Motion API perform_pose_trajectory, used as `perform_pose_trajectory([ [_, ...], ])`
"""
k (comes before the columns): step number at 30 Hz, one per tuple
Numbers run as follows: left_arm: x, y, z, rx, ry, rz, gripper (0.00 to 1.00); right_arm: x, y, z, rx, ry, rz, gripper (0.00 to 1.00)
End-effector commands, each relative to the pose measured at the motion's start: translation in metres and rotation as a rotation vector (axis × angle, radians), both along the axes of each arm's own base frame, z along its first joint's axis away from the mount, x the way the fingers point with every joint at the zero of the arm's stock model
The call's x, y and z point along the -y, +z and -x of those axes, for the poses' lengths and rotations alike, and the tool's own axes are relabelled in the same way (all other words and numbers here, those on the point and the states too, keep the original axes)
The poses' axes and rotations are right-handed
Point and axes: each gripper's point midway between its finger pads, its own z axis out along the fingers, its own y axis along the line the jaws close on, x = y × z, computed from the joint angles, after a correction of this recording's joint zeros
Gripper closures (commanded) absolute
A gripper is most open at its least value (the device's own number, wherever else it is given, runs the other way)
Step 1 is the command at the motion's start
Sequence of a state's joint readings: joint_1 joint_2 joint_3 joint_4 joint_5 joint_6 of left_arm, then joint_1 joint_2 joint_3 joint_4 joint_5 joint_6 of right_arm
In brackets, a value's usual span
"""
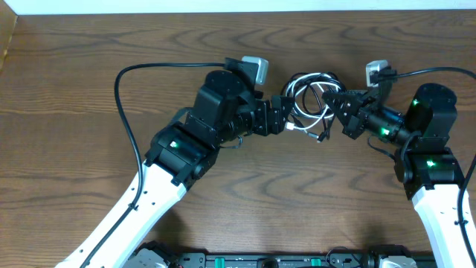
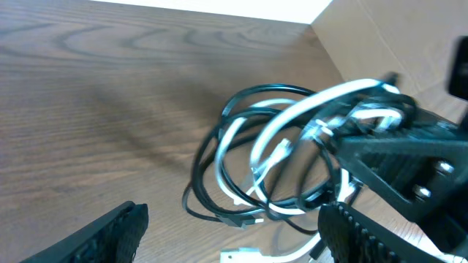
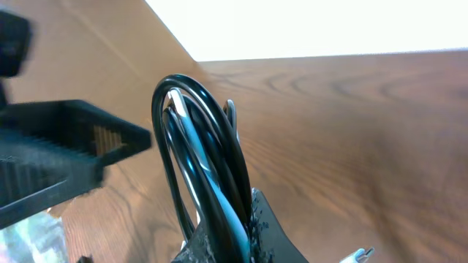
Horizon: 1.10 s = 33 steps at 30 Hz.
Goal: Untangle cables
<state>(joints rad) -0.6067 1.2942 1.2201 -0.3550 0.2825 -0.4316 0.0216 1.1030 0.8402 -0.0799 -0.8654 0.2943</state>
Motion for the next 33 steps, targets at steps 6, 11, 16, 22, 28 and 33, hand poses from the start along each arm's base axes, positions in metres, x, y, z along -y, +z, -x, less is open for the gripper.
perform_pose_trajectory([
  [6, -0.023, 0.025, -0.007, 0.04, -0.013, 0.061, 0.19, -0.017, 0.031, 0.034, 0.324, 0.298, 0.045, 0.99],
  [11, -0.011, 0.032, 0.013, 0.13, -0.234, 0.049, 0.2, -0.021, 0.044, 0.049, 0.424, 0.398, 0.029, 0.99],
  [16, 0.007, 0.043, 0.047, 0.242, -0.511, 0.075, 0.2, -0.024, 0.051, 0.058, 0.477, 0.457, 0.018, 0.99],
  [22, 0.012, 0.048, 0.062, 0.286, -0.618, 0.102, 0.21, -0.026, 0.053, 0.064, 0.486, 0.491, 0.008, 0.99],
  [28, 0.012, 0.047, 0.062, 0.284, -0.619, 0.103, 0.52, -0.028, 0.056, 0.076, 0.506, 0.558, -0.013, 0.99],
  [33, 0.012, 0.047, 0.062, 0.284, -0.619, 0.103, 0.93, -0.028, 0.056, 0.076, 0.502, 0.558, -0.014, 0.99],
])
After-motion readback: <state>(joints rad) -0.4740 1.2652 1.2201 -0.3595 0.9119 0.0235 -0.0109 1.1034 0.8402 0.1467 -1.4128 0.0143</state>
